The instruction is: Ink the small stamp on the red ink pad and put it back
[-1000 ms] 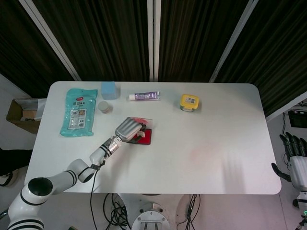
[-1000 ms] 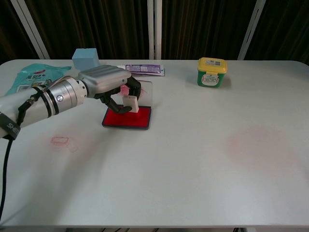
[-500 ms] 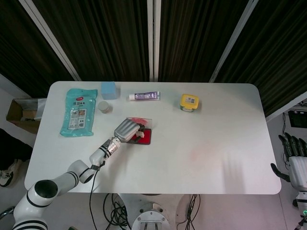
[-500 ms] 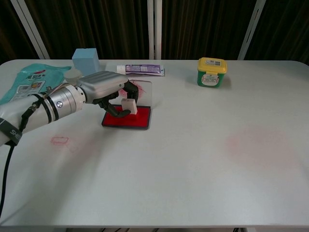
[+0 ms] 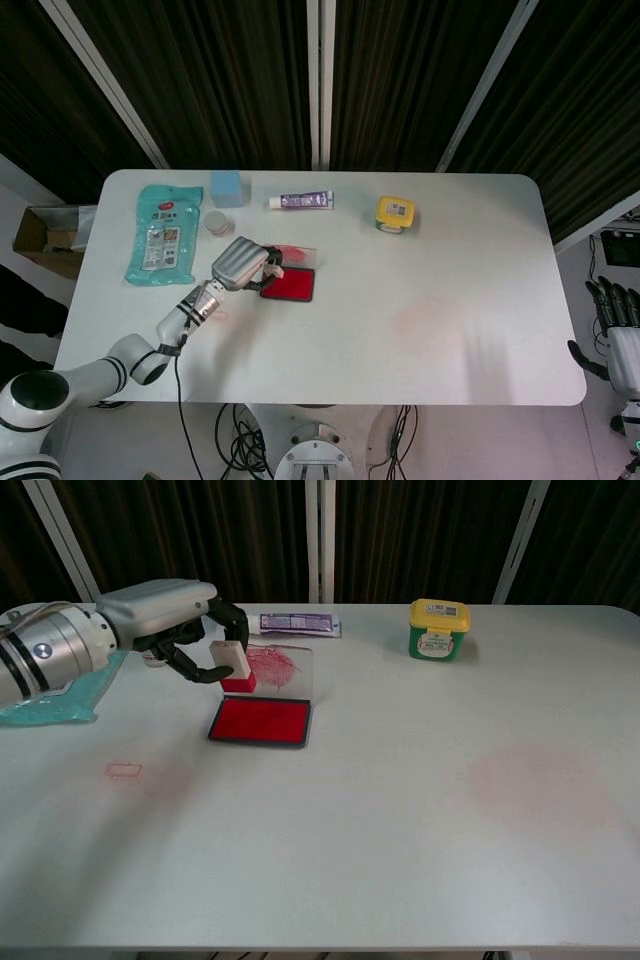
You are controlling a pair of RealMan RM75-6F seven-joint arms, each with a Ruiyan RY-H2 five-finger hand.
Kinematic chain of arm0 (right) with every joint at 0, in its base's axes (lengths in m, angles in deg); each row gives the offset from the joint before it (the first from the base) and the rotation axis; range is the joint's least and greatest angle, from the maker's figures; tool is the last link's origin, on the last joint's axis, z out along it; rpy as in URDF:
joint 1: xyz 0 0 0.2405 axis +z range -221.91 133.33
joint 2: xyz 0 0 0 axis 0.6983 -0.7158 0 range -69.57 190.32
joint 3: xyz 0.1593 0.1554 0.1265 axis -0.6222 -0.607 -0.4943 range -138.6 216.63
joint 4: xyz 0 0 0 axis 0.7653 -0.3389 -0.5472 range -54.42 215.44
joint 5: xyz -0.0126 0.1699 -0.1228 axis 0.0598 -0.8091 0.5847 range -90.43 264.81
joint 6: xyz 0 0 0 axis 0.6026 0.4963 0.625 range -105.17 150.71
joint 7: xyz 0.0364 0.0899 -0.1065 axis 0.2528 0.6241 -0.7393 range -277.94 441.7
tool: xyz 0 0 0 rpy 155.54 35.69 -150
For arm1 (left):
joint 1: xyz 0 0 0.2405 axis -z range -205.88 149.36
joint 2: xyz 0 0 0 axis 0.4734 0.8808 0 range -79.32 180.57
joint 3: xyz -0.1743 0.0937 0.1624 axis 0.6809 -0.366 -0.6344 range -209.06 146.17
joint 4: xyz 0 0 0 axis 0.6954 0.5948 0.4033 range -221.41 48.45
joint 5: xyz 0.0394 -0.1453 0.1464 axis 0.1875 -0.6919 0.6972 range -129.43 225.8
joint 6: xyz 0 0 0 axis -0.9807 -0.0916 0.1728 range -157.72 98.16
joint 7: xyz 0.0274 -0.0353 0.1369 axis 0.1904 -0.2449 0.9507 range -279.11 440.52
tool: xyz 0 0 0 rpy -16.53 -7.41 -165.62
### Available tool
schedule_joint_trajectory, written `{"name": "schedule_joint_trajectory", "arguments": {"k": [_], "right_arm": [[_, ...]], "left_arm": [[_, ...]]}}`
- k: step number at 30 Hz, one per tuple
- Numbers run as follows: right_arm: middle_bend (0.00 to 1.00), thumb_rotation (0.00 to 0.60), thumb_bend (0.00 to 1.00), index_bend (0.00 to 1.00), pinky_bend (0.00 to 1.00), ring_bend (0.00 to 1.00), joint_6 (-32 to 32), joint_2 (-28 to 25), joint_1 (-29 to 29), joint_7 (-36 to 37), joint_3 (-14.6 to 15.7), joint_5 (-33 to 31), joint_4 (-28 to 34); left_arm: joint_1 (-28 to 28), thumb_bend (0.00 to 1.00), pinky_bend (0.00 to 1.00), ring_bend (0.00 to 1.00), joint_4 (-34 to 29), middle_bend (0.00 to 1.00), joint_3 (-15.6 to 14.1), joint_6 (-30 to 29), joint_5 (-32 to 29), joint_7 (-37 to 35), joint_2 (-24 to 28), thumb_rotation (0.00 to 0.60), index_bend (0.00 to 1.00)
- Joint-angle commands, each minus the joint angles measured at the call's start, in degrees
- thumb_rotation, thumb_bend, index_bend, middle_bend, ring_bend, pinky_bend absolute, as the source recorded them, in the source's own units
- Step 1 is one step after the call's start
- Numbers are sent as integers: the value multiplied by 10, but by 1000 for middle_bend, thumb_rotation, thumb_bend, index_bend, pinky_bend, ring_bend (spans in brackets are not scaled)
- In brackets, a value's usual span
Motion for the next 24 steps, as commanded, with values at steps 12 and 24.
{"name": "schedule_joint_trajectory", "arguments": {"k": [12, 24], "right_arm": [[0, 600, 179, 0, 0, 0, -7, 3, 8, -18, 8, 18, 12], [0, 600, 178, 0, 0, 0, -4, 1, 2, -26, 9, 10, 15]], "left_arm": [[-167, 445, 1000, 1000, 32, 595, -96, -116, 20, -31, 24, 600, 594], [-191, 443, 1000, 1000, 137, 594, -101, -155, 52, -100, -32, 600, 593]]}}
